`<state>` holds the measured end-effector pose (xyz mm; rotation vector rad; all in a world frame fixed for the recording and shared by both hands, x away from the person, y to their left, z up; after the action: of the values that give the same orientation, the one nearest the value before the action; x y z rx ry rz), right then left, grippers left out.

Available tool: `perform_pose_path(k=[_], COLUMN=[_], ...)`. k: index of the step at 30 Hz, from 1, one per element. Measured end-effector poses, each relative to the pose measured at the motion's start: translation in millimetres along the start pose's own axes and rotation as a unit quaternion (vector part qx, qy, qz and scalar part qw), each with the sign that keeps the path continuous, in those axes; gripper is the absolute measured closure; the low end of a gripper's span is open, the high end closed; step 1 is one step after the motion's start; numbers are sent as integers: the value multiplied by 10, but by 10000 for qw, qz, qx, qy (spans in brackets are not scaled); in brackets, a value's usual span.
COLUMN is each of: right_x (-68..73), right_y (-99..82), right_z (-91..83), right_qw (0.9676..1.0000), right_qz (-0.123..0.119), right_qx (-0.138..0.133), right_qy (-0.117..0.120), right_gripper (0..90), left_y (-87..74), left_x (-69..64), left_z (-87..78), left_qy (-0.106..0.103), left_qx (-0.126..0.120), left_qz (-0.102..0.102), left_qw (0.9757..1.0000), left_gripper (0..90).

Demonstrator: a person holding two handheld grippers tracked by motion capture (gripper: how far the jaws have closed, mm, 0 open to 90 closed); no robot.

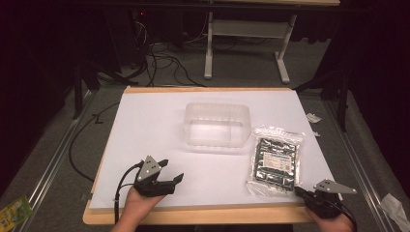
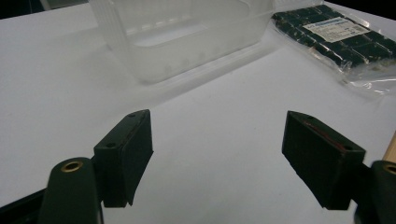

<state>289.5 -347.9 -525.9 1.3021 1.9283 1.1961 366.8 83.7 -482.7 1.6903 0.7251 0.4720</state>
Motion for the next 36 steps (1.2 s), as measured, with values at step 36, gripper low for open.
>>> perform_pose_path(k=[36], right_x=[-156], right_y=[212], right_z=[-26], right_qw=[9975], right_qz=[338], right_qx=[-578], right_qy=[-241], right_gripper=[859], left_y=[-16], left_x=[-1], left_z=[18], left_qy=[-6], left_qx=[46], left_qz=[16], left_qw=[10000], left_gripper=[253])
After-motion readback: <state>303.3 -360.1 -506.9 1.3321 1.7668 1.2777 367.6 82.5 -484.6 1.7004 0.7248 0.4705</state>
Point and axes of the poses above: each handheld gripper's, and its own axes: z roughly forward along the jaws, y roughly out of its top, x roughly to its left, the point moved 8 cm from there along z, roughly forward along the jaws, and after that the axes turned 15 degrees about -x, right-handed, at the moved point
